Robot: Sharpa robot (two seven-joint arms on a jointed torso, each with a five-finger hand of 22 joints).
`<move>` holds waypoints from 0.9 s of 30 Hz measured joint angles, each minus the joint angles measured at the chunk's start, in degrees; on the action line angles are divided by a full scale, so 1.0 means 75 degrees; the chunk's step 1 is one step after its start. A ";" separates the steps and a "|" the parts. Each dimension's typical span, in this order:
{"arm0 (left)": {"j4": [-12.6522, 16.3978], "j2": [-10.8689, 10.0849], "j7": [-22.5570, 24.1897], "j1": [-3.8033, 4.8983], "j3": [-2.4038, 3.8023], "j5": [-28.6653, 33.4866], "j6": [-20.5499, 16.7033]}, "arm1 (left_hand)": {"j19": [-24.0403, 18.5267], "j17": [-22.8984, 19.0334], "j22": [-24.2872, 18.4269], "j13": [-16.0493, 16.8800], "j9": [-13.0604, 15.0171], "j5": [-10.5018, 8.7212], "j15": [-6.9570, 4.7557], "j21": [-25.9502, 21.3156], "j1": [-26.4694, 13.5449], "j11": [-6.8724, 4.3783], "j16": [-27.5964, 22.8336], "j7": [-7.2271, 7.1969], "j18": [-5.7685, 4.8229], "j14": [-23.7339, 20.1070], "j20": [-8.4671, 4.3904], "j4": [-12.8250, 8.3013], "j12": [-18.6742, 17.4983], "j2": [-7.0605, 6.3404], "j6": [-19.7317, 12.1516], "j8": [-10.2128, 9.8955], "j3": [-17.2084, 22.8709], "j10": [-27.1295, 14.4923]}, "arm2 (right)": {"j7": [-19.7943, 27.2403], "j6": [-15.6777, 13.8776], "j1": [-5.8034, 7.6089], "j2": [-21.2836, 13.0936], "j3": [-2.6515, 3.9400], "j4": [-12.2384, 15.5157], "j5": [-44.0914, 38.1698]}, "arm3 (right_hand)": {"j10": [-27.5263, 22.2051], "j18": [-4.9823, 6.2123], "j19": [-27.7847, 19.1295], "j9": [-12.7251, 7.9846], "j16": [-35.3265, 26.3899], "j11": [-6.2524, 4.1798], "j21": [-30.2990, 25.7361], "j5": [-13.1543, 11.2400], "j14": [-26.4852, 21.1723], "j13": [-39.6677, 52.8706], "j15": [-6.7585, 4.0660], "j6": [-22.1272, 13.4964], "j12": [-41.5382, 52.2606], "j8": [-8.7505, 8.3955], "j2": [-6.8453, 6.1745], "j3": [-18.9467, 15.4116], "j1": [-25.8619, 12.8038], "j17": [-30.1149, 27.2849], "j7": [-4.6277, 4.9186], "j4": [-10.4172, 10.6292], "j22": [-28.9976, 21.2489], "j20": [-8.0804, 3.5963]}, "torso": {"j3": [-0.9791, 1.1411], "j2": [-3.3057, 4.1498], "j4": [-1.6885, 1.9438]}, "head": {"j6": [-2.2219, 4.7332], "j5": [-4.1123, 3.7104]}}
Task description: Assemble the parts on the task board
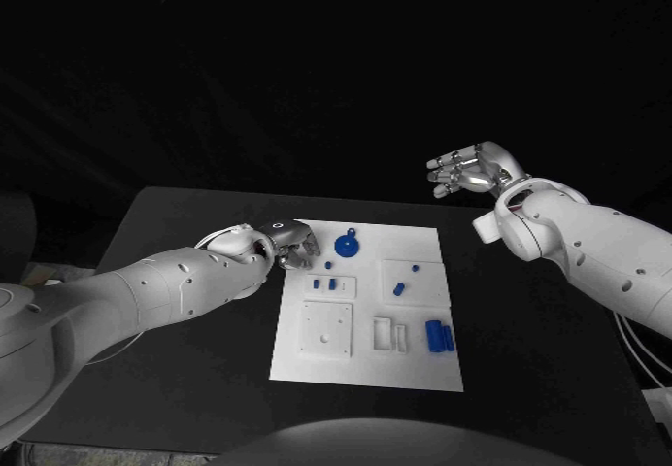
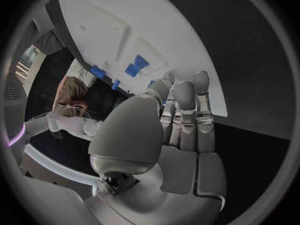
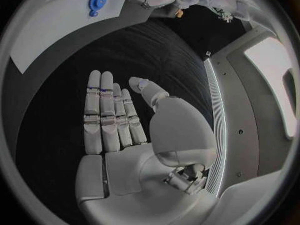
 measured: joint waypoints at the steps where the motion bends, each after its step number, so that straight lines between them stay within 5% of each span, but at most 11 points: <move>1: 0.0000 -0.0037 0.0000 0.0014 0.0035 0.0036 -0.0039 | -0.0005 -0.0018 0.0000 0.0000 0.0009 0.0000 -0.0037 0.0000 -0.0027 -0.0079 -0.0045 0.0074 0.0000 0.0014 -0.0005 0.0013 0.0050 0.0025 0.0115 0.0034 0.0065 0.0282 | -0.0033 0.0047 -0.0027 -0.0025 0.0000 0.0014 -0.0160 | 0.0119 -0.0004 0.0157 0.0000 0.0112 -0.0047 0.0142 -0.0088 0.0080 0.0000 -0.0077 0.0047 -0.0038 0.0000 -0.0002 -0.0067 0.0022 0.0144 -0.0028 -0.0024 0.0076 -0.0102 | -0.0001 0.0000 0.0001 | 0.0010 -0.0010; 6: 0.0058 -0.0252 0.0046 0.0243 0.0214 0.0618 -0.0324 | -0.0166 -0.0209 0.0000 0.0000 0.0040 0.0000 -0.0227 -0.0105 -0.0148 -0.0311 -0.0551 0.0023 -0.0133 -0.0007 -0.0226 0.0088 0.0001 0.0013 0.0548 0.0040 0.0223 0.1020 | -0.0265 0.0318 -0.0220 -0.0136 0.0002 0.0131 -0.1242 | 0.0397 -0.0072 0.0757 0.0008 0.1739 -0.0192 0.1111 -0.0646 0.0142 0.0000 -0.0333 0.0351 -0.0057 0.0000 0.0099 -0.0206 0.0123 0.1604 -0.0140 -0.0167 0.0733 -0.0511 | -0.0004 -0.0009 0.0001 | 0.0059 -0.0113; 9: 0.0217 -0.0436 0.0142 0.0488 0.0287 0.1678 -0.0500 | -0.0203 -0.0381 -0.0085 0.0000 0.0044 0.0046 -0.0281 -0.0342 -0.0232 -0.0335 -0.1104 0.0024 -0.0294 0.0045 -0.0291 0.0131 -0.0002 -0.0036 0.0597 0.0040 0.0265 0.1075 | -0.0481 0.0413 -0.0397 -0.0161 -0.0008 0.0241 -0.2144 | 0.0273 -0.0112 0.0797 0.0008 0.2643 -0.0168 0.1725 -0.1010 0.0114 0.0003 -0.0360 0.0373 -0.0057 0.0000 0.0065 0.0226 0.0089 0.2626 -0.0161 -0.0268 0.1254 -0.0531 | -0.0004 -0.0012 0.0001 | 0.0079 -0.0179; 14: 0.0704 -0.0778 0.0411 0.0819 0.0346 0.3974 -0.0611 | -0.0387 -0.0624 -0.0447 0.0000 0.0044 0.0076 -0.0205 -0.0807 -0.0430 -0.0265 -0.1931 0.0024 -0.0300 -0.0090 -0.0245 0.0305 -0.0003 0.0044 0.0596 0.0040 0.0222 0.1005 | -0.0875 0.0380 -0.0664 -0.0129 -0.0098 0.0339 -0.3560 | 0.0028 -0.0112 0.0797 0.0017 0.3509 -0.0130 0.2452 -0.1746 0.0113 0.0003 -0.0360 0.0373 -0.0057 0.0000 -0.0157 0.0952 -0.0032 0.3622 -0.0161 -0.0210 0.1928 -0.0532 | 0.0001 -0.0017 0.0010 | 0.0137 -0.0308; 20: 0.1531 -0.1193 0.0778 0.1026 0.0397 0.6213 -0.0603 | -0.1250 -0.1328 -0.1597 -0.0001 0.0043 -0.0178 0.0167 -0.1805 -0.0980 -0.0065 -0.3789 0.0079 -0.0536 -0.1093 0.0095 0.0834 -0.0003 -0.0231 0.0484 0.0040 -0.0785 0.0624 | -0.1384 0.0101 -0.0894 -0.0020 -0.0310 0.0347 -0.4995 | -0.0057 0.0017 0.0707 0.0017 0.4004 -0.0096 0.2847 -0.2508 0.0113 0.0003 -0.0360 0.0428 -0.0057 0.0000 -0.0466 0.1510 -0.0040 0.4048 -0.0163 -0.0014 0.2402 -0.0444 | 0.0001 -0.0029 0.0044 | 0.0186 -0.0434; 22: 0.1724 -0.1269 0.0859 0.1052 0.0402 0.6690 -0.0595 | -0.1862 -0.1702 -0.2327 0.0003 0.0043 -0.0178 0.0390 -0.1842 -0.0965 0.0049 -0.4762 0.0126 -0.0671 -0.1449 0.0313 0.0879 -0.0003 -0.0209 0.0393 0.0040 -0.1094 0.0403 | -0.1529 0.0008 -0.0932 0.0016 -0.0384 0.0347 -0.5341 | -0.0057 0.0020 0.0663 0.0016 0.4022 -0.0096 0.2877 -0.2648 0.0097 0.0003 -0.0343 0.0428 -0.0057 0.0000 -0.0568 0.1595 -0.0022 0.4077 -0.0163 0.0064 0.2481 -0.0444 | -0.0004 -0.0036 0.0057 | 0.0188 -0.0468; 27: 0.2096 -0.1375 0.1032 0.1072 0.0404 0.7624 -0.0541 | -0.2454 -0.2174 -0.4587 0.0008 0.0043 -0.0178 0.0758 -0.1842 -0.0539 0.0222 -0.6907 0.0159 -0.0672 -0.1421 0.0692 0.0894 -0.0003 0.0083 0.0321 0.0040 -0.1724 0.0099 | -0.1892 -0.0208 -0.1020 0.0149 -0.0545 0.0255 -0.6073 | -0.0084 0.0021 0.0505 0.0016 0.4022 -0.0069 0.2906 -0.2890 0.0074 0.0003 -0.0315 0.0428 -0.0057 0.0000 -0.0833 0.1939 0.0016 0.4008 -0.0163 0.0268 0.2700 -0.0408 | -0.0024 -0.0037 0.0067 | 0.0193 -0.0505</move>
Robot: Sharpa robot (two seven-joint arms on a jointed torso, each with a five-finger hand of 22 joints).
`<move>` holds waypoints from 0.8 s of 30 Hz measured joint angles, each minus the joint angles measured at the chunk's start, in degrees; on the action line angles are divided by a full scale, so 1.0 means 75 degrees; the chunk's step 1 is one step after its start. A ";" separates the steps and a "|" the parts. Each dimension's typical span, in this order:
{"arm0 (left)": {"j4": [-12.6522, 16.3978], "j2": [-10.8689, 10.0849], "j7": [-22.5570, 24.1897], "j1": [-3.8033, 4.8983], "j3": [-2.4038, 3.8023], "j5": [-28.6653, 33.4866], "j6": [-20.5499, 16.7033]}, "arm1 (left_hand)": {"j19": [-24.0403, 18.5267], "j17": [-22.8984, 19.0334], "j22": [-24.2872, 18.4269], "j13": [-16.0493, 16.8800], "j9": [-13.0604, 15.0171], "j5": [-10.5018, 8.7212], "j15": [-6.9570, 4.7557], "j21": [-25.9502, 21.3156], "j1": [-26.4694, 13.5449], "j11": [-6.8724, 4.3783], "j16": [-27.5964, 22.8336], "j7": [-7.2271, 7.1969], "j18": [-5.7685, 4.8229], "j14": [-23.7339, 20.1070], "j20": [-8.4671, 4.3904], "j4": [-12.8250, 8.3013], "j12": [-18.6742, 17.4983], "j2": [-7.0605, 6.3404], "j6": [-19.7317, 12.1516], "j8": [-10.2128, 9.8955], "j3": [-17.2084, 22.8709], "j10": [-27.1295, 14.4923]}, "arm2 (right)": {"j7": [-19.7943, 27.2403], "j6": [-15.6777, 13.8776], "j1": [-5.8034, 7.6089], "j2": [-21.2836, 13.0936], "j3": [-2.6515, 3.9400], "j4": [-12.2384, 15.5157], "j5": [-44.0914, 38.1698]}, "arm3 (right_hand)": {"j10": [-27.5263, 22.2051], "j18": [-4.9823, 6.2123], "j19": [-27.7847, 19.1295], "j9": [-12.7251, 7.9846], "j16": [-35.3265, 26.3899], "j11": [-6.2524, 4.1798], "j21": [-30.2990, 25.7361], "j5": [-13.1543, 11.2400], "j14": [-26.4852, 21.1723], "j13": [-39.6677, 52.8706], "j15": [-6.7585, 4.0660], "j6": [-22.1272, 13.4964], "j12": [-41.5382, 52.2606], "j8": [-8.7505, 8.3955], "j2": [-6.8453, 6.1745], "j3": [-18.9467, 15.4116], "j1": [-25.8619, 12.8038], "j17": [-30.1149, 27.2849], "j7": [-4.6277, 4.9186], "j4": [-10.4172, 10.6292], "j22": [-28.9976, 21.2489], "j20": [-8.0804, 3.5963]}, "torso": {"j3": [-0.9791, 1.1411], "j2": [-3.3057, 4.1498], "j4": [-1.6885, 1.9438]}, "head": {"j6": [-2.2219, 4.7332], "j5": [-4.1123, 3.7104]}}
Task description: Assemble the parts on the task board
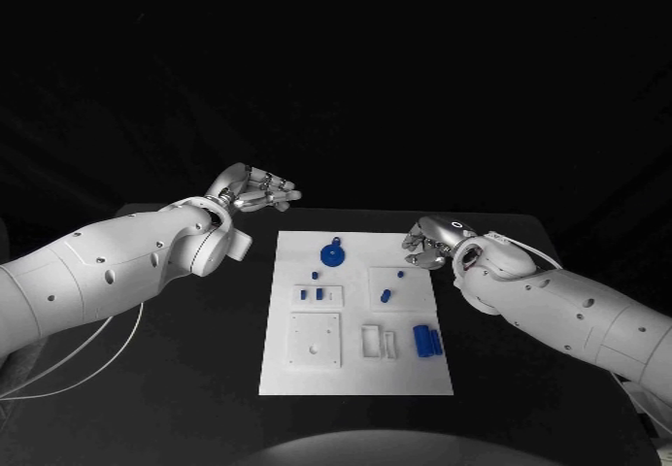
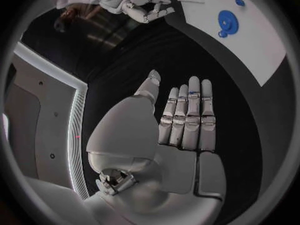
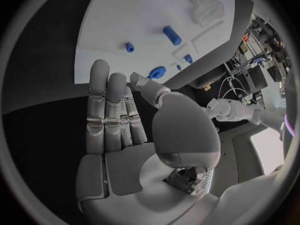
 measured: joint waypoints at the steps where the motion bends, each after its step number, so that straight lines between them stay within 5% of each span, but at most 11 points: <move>1: 0.0042 -0.0008 0.0025 0.0001 0.0000 0.0118 0.0013 | 0.0040 0.0040 -0.0362 0.0000 0.0000 0.0000 0.0011 0.0000 0.0061 0.0000 -0.0245 0.0000 -0.0001 0.0092 0.0060 -0.0027 0.0000 0.0062 0.0000 0.0000 -0.0047 0.0000 | -0.0055 -0.0029 -0.0016 0.0021 -0.0028 -0.0026 -0.0094 | -0.0009 0.0000 0.0000 0.0000 0.0000 -0.0009 0.0000 0.0000 0.0014 0.0000 0.0014 0.0000 0.0000 0.0000 -0.0017 0.0026 0.0007 -0.0013 0.0000 0.0026 0.0033 0.0000 | 0.0000 0.0000 0.0001 | 0.0001 -0.0003; 5: 0.0143 -0.0036 0.0119 0.0009 0.0000 0.0506 0.0058 | 0.0318 0.0259 -0.1611 0.0000 -0.0001 0.0029 0.0012 0.0000 0.0136 0.0017 -0.0793 0.0000 0.0000 0.0281 0.0086 -0.0103 0.0000 0.0137 0.0000 0.0000 -0.0176 -0.0044 | -0.0239 -0.0117 -0.0084 0.0128 -0.0158 -0.0122 -0.0395 | -0.0054 -0.0001 0.0000 0.0000 0.0000 0.0000 0.0001 0.0000 0.0027 0.0000 0.0027 0.0000 0.0000 0.0000 -0.0075 0.0091 0.0065 -0.0043 0.0000 0.0091 0.0156 0.0000 | -0.0004 0.0001 0.0006 | -0.0012 -0.0009; 13: 0.0220 -0.0061 0.0234 0.0012 0.0002 0.0926 0.0111 | 0.0740 0.0434 -0.3637 -0.0001 -0.0001 0.0029 0.0012 0.0068 0.0176 0.0027 -0.0823 0.0041 -0.0001 0.0280 0.0073 -0.0176 0.0000 0.0177 -0.0041 0.0000 -0.0249 -0.0074 | -0.0440 -0.0180 -0.0203 0.0337 -0.0326 -0.0245 -0.0717 | -0.0081 -0.0007 0.0000 -0.0001 0.0000 0.0028 -0.0017 0.0218 0.0028 -0.0006 0.0028 -0.0001 0.0000 0.0000 -0.0217 0.0118 0.0044 -0.0056 0.0001 0.0118 0.0374 0.0000 | -0.0005 0.0009 0.0012 | -0.0051 0.0019; 24: 0.0213 -0.0090 0.0276 0.0013 0.0002 0.1260 0.0173 | 0.0819 0.0427 -0.4149 -0.0002 -0.0001 0.0029 0.0040 0.0098 0.0176 0.0019 -0.0823 0.0041 0.0000 0.0251 0.0072 -0.0176 0.0000 0.0177 -0.0041 0.0000 -0.0249 -0.0118 | -0.0537 -0.0191 -0.0231 0.0427 -0.0382 -0.0295 -0.0901 | -0.0081 0.0070 -0.0026 -0.0001 0.0098 0.0028 -0.0119 0.0388 0.0027 -0.0006 0.0027 -0.0002 0.0000 0.0000 -0.0216 0.0207 0.0045 -0.0034 0.0002 0.0038 0.0789 0.0028 | 0.0014 0.0009 -0.0010 | -0.0062 0.0109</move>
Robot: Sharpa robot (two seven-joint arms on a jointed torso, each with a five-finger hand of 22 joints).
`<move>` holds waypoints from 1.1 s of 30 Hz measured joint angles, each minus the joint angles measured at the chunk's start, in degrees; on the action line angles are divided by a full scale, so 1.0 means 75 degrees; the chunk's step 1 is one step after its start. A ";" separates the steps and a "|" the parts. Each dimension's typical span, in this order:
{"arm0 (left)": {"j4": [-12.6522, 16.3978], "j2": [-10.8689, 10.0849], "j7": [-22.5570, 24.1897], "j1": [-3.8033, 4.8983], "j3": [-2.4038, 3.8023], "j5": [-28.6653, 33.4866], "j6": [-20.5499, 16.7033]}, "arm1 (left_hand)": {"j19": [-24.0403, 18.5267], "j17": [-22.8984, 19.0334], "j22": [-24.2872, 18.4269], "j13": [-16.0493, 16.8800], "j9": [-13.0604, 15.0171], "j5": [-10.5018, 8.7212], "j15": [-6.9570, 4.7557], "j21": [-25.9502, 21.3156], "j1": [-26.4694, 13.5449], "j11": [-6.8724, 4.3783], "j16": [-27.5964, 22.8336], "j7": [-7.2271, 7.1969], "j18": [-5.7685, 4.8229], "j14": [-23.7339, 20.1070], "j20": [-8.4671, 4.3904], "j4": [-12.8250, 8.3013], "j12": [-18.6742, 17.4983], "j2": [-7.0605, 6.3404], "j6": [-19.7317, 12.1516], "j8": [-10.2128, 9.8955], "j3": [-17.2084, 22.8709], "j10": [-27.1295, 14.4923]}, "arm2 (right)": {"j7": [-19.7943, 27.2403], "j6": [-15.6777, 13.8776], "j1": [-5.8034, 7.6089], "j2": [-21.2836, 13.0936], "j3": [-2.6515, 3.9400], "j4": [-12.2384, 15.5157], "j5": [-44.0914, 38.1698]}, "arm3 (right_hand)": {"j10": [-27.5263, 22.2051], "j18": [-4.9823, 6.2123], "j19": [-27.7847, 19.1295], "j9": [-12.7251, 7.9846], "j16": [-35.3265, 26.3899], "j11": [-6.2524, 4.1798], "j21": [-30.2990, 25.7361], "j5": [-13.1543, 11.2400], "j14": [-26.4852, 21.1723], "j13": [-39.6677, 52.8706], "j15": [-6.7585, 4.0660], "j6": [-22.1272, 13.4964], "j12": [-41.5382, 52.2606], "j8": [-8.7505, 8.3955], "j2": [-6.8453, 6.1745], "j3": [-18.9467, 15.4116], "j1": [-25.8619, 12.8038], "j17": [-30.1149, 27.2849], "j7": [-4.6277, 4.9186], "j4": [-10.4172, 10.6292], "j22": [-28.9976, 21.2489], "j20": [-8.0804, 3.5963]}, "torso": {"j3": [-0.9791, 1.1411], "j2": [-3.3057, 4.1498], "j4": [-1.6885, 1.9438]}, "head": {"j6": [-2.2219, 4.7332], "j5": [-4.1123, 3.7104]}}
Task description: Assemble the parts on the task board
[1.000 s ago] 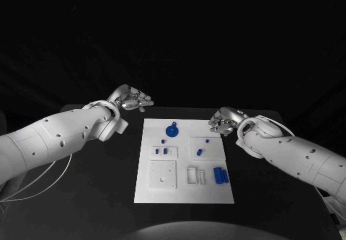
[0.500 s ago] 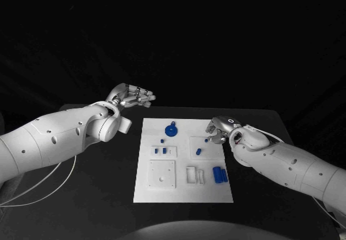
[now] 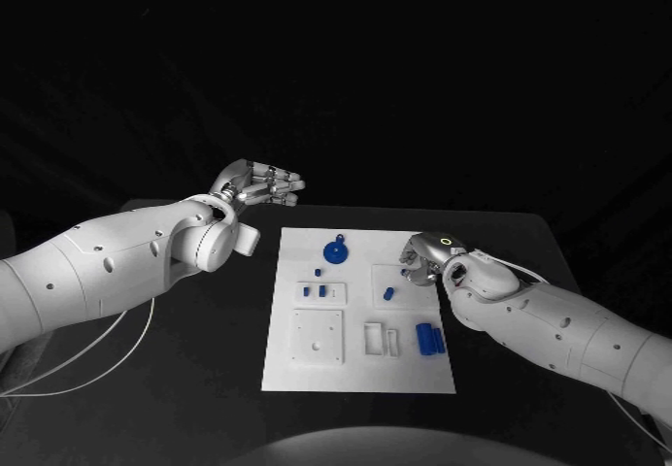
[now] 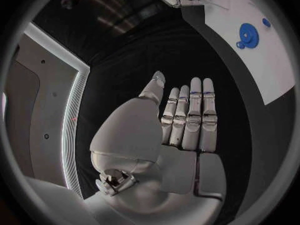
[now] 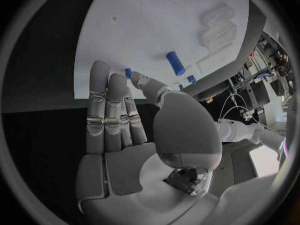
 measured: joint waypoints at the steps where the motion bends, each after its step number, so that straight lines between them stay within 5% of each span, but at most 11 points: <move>1: -0.0003 -0.0001 0.0000 0.0001 0.0000 0.0017 0.0004 | 0.0000 -0.0004 -0.0009 0.0000 0.0000 0.0000 0.0000 0.0000 0.0000 0.0000 0.0000 0.0000 0.0000 0.0000 0.0000 0.0000 0.0000 0.0000 0.0000 0.0000 0.0000 0.0000 | -0.0004 0.0003 -0.0001 0.0009 -0.0010 -0.0010 -0.0008 | 0.0000 0.0000 0.0000 0.0000 0.0001 0.0000 0.0000 0.0031 0.0000 0.0000 0.0000 0.0000 0.0000 0.0000 0.0000 0.0000 0.0000 0.0010 0.0000 0.0000 0.0063 0.0000 | 0.0001 0.0000 -0.0003 | 0.0000 0.0005; 13: -0.0047 0.0002 -0.0002 0.0001 0.0000 0.0124 0.0061 | 0.0000 -0.0007 -0.0029 -0.0001 -0.0001 0.0000 0.0000 0.0000 0.0000 -0.0001 0.0000 0.0000 0.0001 0.0000 0.0000 0.0000 0.0000 0.0000 0.0000 0.0000 0.0000 0.0000 | -0.0053 0.0017 -0.0027 0.0162 -0.0160 -0.0182 -0.0141 | 0.0283 -0.0002 -0.0041 0.0020 0.0127 -0.0110 -0.0029 0.0094 -0.0017 -0.0001 -0.0017 0.0210 0.0000 0.0000 0.0009 0.0053 -0.0003 0.0115 -0.0066 -0.0053 0.0473 -0.0041 | 0.0006 0.0004 0.0004 | -0.0031 0.0038; 25: -0.0087 0.0016 -0.0016 0.0001 0.0000 0.0151 0.0103 | -0.0001 -0.0006 -0.0076 -0.0001 -0.0001 0.0000 -0.0001 -0.0001 0.0000 -0.0001 0.0000 0.0000 0.0001 0.0000 0.0000 0.0021 0.0000 0.0000 0.0000 0.0000 -0.0020 0.0001 | -0.0099 -0.0011 -0.0014 0.0204 -0.0189 -0.0220 -0.0199 | 0.0794 -0.0033 -0.0026 0.0076 0.0270 -0.0296 -0.0028 -0.0042 -0.0085 0.0002 -0.0116 0.0668 -0.0031 -0.0001 0.0434 -0.0056 0.0127 0.0251 -0.0166 -0.0074 0.0768 -0.0140 | 0.0007 0.0002 -0.0004 | -0.0044 0.0071; 33: -0.0106 0.0019 -0.0025 0.0001 0.0000 0.0156 0.0123 | -0.0001 -0.0006 -0.0076 -0.0002 -0.0001 0.0000 -0.0001 -0.0001 0.0000 -0.0001 0.0000 0.0000 0.0002 0.0000 0.0000 0.0021 0.0000 0.0000 0.0000 0.0000 -0.0020 0.0001 | -0.0252 -0.0109 -0.0029 0.0218 -0.0209 -0.0200 -0.0319 | 0.1126 -0.0170 -0.0079 0.0285 0.0270 -0.0356 -0.0027 -0.0788 -0.0057 0.0006 -0.0188 0.0906 -0.0086 -0.0022 0.0691 0.0333 0.0141 0.0286 -0.0251 -0.0307 0.1061 -0.0248 | 0.0006 0.0002 -0.0002 | -0.0064 0.0071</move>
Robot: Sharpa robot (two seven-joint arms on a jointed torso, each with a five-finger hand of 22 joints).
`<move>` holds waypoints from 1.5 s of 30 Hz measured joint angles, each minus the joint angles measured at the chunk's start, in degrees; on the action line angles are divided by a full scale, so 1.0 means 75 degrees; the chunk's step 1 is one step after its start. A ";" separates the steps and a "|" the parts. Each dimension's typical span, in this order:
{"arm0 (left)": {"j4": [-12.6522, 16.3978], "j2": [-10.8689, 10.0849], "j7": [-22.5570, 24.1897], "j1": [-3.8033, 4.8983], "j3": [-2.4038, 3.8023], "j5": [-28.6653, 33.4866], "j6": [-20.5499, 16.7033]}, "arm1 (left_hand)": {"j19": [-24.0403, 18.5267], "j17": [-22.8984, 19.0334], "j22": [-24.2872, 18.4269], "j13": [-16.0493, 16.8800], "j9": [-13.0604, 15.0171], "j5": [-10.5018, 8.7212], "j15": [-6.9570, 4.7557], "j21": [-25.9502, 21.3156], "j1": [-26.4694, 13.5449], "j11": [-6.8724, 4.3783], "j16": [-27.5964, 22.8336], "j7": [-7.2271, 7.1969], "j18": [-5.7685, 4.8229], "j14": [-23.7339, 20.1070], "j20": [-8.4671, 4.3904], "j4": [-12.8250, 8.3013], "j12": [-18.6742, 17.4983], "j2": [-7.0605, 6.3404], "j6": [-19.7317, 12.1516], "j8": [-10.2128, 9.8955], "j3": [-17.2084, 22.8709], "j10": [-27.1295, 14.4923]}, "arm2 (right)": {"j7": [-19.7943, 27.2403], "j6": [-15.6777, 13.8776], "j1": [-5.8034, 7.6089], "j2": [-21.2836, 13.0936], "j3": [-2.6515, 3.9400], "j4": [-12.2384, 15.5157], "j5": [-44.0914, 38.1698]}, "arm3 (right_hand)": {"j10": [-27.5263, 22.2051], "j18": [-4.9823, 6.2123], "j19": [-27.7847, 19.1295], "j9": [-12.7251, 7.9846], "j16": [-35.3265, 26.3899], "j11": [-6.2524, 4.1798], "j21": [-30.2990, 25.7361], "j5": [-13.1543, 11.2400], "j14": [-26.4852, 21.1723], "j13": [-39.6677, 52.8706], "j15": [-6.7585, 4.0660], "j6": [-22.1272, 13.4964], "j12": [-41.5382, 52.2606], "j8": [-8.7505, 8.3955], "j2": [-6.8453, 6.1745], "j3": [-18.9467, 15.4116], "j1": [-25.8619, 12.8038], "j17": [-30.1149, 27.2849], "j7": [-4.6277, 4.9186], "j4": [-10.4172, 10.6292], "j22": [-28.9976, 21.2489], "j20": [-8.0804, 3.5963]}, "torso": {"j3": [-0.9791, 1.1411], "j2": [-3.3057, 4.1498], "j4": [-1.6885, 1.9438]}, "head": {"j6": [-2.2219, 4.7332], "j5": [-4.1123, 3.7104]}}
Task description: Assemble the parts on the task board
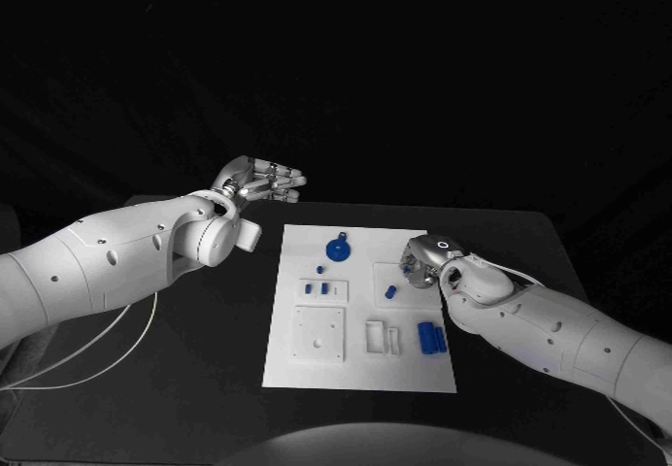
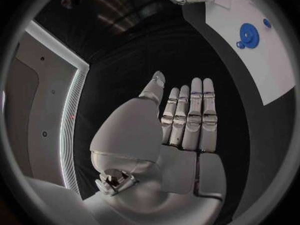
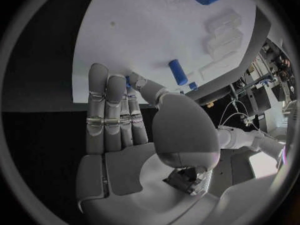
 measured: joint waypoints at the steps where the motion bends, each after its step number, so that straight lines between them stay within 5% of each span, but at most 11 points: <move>1: -0.0003 0.0000 -0.0002 0.0000 0.0000 0.0000 0.0002 | 0.0000 0.0000 0.0000 0.0000 0.0000 0.0000 0.0000 0.0000 0.0000 0.0000 0.0000 0.0000 -0.0001 0.0000 0.0000 0.0000 0.0000 0.0000 0.0000 0.0000 0.0000 0.0000 | -0.0026 -0.0015 -0.0003 0.0000 -0.0003 0.0007 -0.0024 | 0.0002 -0.0005 0.0004 0.0016 0.0000 -0.0002 0.0000 -0.0013 0.0000 0.0000 0.0000 0.0000 0.0004 0.0000 0.0019 0.0018 0.0019 0.0007 -0.0001 -0.0018 0.0029 -0.0004 | 0.0000 0.0000 0.0000 | -0.0004 0.0004; 13: -0.0089 -0.0003 -0.0023 0.0000 -0.0001 0.0003 0.0022 | 0.0028 0.0000 -0.0037 0.0000 0.0000 0.0000 0.0000 0.0030 0.0040 0.0000 0.0000 0.0000 0.0000 0.0000 0.0028 -0.0021 0.0000 0.0040 0.0000 0.0000 -0.0020 0.0000 | -0.0256 -0.0298 -0.0027 -0.0165 -0.0004 0.0302 -0.0240 | 0.0037 -0.0094 0.0054 0.0027 0.0000 0.0013 -0.0004 -0.0044 -0.0003 0.0000 -0.0054 0.0062 0.0028 -0.0002 0.0136 0.0016 0.0142 0.0087 -0.0009 -0.0019 0.0338 -0.0054 | 0.0000 -0.0005 -0.0010 | -0.0021 0.0022; 16: -0.0119 -0.0004 -0.0029 0.0000 -0.0001 0.0003 0.0024 | 0.0028 0.0000 -0.0062 0.0000 0.0000 0.0000 0.0000 0.0030 0.0040 0.0000 0.0000 0.0000 0.0001 0.0000 0.0028 -0.0021 0.0000 0.0040 0.0000 0.0000 -0.0020 0.0001 | -0.0286 -0.0382 -0.0016 -0.0292 0.0078 0.0485 -0.0250 | 0.0037 -0.0111 0.0067 0.0050 0.0000 0.0013 -0.0049 -0.0045 -0.0002 0.0000 -0.0054 0.0063 0.0028 -0.0002 0.0144 0.0015 0.0150 0.0092 -0.0010 -0.0020 0.0375 -0.0068 | -0.0004 -0.0007 -0.0010 | -0.0021 0.0023; 25: -0.0186 -0.0004 -0.0054 0.0001 -0.0001 0.0003 0.0030 | 0.0028 0.0001 -0.0072 -0.0001 -0.0001 0.0000 -0.0001 0.0030 0.0040 -0.0001 0.0000 0.0000 0.0001 0.0000 0.0028 -0.0021 0.0000 0.0040 0.0000 0.0000 -0.0020 0.0000 | -0.0383 -0.0517 0.0051 -0.0804 0.0538 0.1443 -0.0112 | 0.0037 -0.0085 0.0068 0.0050 -0.0006 0.0013 -0.0140 -0.0051 -0.0002 0.0000 -0.0054 0.0062 0.0027 0.0012 0.0144 -0.0009 0.0150 0.0117 -0.0010 0.0002 0.0537 -0.0068 | -0.0015 -0.0025 -0.0018 | -0.0028 0.0051; 32: -0.0203 0.0024 -0.0065 0.0000 -0.0002 0.0003 0.0030 | 0.0027 -0.0007 -0.0095 -0.0001 -0.0001 0.0000 -0.0001 0.0030 0.0040 0.0027 0.0000 0.0000 0.0002 0.0000 0.0028 0.0000 0.0000 0.0040 0.0000 0.0000 -0.0041 -0.0027 | -0.0389 -0.0568 0.0021 -0.0929 0.0646 0.2196 0.0140 | 0.0037 -0.0083 0.0098 0.0045 -0.0014 0.0012 -0.0269 -0.0051 0.0004 0.0000 -0.0061 0.0061 0.0026 0.0011 0.0144 -0.0010 0.0150 0.0126 -0.0010 0.0001 0.0679 -0.0096 | -0.0025 -0.0057 -0.0032 | -0.0028 0.0155; 37: -0.0195 0.0068 -0.0066 0.0000 -0.0002 0.0003 0.0028 | 0.0027 -0.0007 -0.0095 -0.0001 -0.0001 0.0000 -0.0001 0.0030 0.0040 0.0027 0.0000 0.0000 0.0002 0.0000 0.0028 0.0000 0.0000 0.0040 0.0000 0.0000 -0.0041 -0.0027 | -0.0353 -0.0584 -0.0109 -0.0826 0.0646 0.2584 0.0300 | 0.0037 -0.0083 0.0099 0.0045 -0.0014 0.0011 -0.0309 -0.0052 0.0028 0.0001 -0.0084 0.0060 0.0018 0.0011 0.0143 -0.0016 0.0150 0.0131 -0.0009 -0.0004 0.0777 -0.0095 | -0.0034 -0.0075 -0.0037 | -0.0048 0.0306; 45: -0.0135 0.0139 -0.0071 -0.0002 -0.0005 0.0003 0.0017 | 0.0055 -0.0007 -0.0116 -0.0001 -0.0001 0.0000 -0.0001 0.0029 0.0040 0.0027 0.0000 0.0000 0.0003 0.0000 0.0000 0.0000 0.0000 0.0040 0.0000 0.0000 -0.0041 -0.0027 | -0.0303 -0.0526 -0.0284 -0.0367 0.0336 0.2715 0.0315 | 0.0038 -0.0083 0.0138 0.0039 -0.0016 0.0009 -0.0379 -0.0074 0.0029 0.0002 -0.0085 0.0058 0.0012 0.0006 0.0143 -0.0020 0.0150 0.0130 -0.0008 -0.0009 0.0887 -0.0109 | -0.0048 -0.0079 -0.0032 | -0.0064 0.0550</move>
